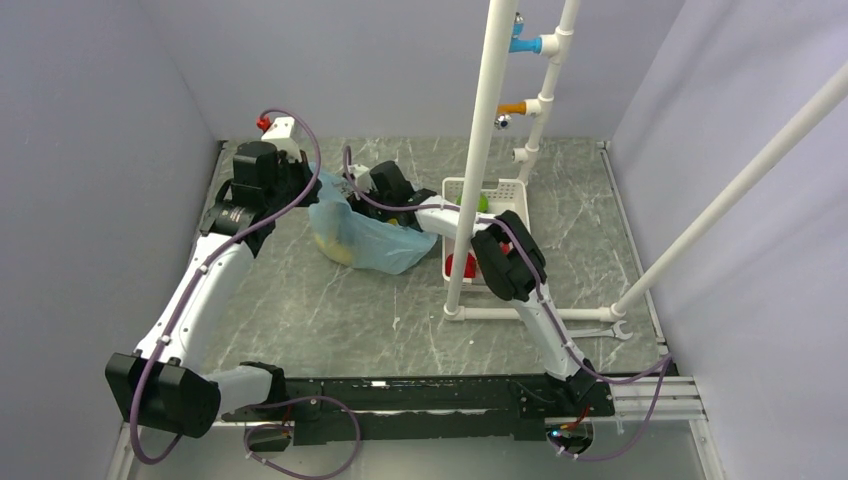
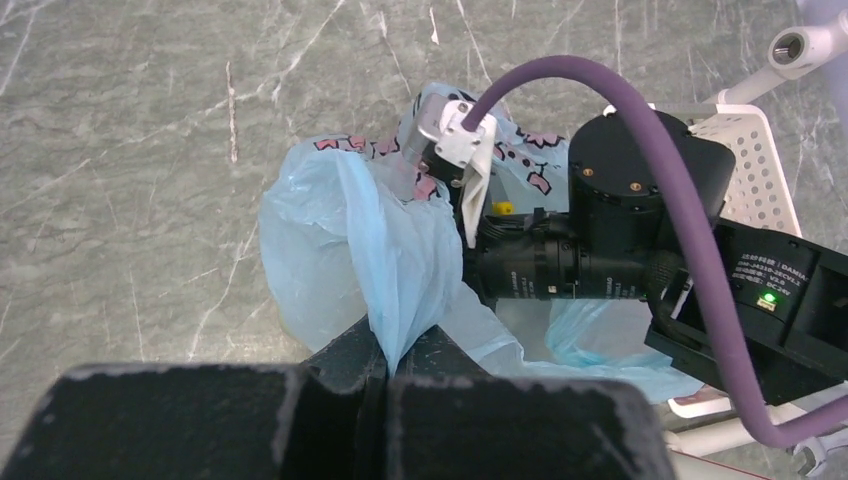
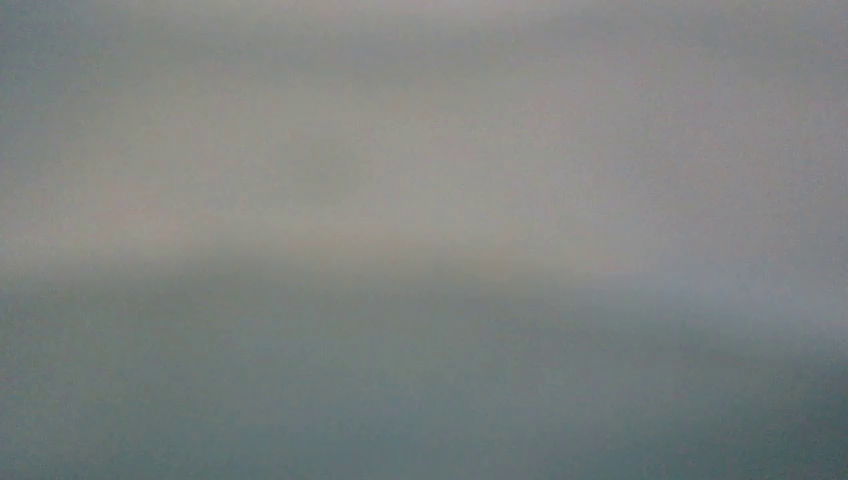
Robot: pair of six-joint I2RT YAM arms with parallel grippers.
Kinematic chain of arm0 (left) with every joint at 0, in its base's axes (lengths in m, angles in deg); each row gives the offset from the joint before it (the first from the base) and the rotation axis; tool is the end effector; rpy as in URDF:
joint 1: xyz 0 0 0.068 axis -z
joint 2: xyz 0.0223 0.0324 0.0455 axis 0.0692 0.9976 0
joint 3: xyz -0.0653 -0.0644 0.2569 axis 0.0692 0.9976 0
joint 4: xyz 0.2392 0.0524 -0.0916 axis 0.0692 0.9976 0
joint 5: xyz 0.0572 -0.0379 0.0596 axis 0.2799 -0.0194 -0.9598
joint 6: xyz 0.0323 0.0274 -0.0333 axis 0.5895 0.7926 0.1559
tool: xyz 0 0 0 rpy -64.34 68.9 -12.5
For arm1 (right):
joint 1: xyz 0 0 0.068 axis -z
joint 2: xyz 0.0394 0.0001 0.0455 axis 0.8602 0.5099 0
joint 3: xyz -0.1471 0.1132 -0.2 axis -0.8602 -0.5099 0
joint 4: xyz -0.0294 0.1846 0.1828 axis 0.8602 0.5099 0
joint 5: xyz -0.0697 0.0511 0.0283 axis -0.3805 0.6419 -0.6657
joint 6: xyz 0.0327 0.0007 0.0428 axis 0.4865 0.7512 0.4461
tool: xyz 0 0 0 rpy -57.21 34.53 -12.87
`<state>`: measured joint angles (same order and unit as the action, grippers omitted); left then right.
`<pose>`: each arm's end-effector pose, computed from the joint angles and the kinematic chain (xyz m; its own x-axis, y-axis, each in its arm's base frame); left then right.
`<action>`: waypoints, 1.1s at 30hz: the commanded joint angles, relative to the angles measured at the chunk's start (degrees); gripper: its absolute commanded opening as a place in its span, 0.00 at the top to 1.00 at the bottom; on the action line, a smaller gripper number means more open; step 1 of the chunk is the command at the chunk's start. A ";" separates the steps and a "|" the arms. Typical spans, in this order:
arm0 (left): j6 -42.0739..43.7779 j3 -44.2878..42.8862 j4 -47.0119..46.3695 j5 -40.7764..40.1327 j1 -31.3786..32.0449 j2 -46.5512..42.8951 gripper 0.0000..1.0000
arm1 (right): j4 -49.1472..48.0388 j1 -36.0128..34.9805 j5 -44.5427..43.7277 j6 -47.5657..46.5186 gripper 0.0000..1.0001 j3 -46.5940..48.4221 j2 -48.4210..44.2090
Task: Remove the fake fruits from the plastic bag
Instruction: Take out the fake fruit from the plastic bag.
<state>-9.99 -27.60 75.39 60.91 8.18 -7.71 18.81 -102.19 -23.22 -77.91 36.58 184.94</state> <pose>0.2636 -0.0596 0.3769 -0.4554 -0.1745 -0.8730 0.1667 0.9465 -0.2762 0.3824 0.3791 0.1727 -0.5650 -0.3302 -0.7561 -0.8060 0.4170 0.4202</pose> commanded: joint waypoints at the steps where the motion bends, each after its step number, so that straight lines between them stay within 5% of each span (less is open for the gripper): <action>1: 1.09 -2.43 -0.87 -0.50 0.11 -0.07 1.00 | 3.49 -1.64 -2.46 -2.76 0.11 3.47 3.78; 17: 0.74 -2.68 -0.49 -0.28 -0.36 0.24 1.00 | -0.14 -4.98 -15.08 -8.14 0.01 -11.01 0.55; 33: 0.70 -2.14 -1.05 -0.63 -0.38 0.77 1.00 | 0.78 -5.01 -13.75 -11.14 0.01 -9.72 3.59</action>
<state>-10.01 -27.82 76.05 60.89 8.07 -7.36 10.76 -106.69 -33.73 -86.39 31.03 184.54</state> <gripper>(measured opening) 0.012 0.990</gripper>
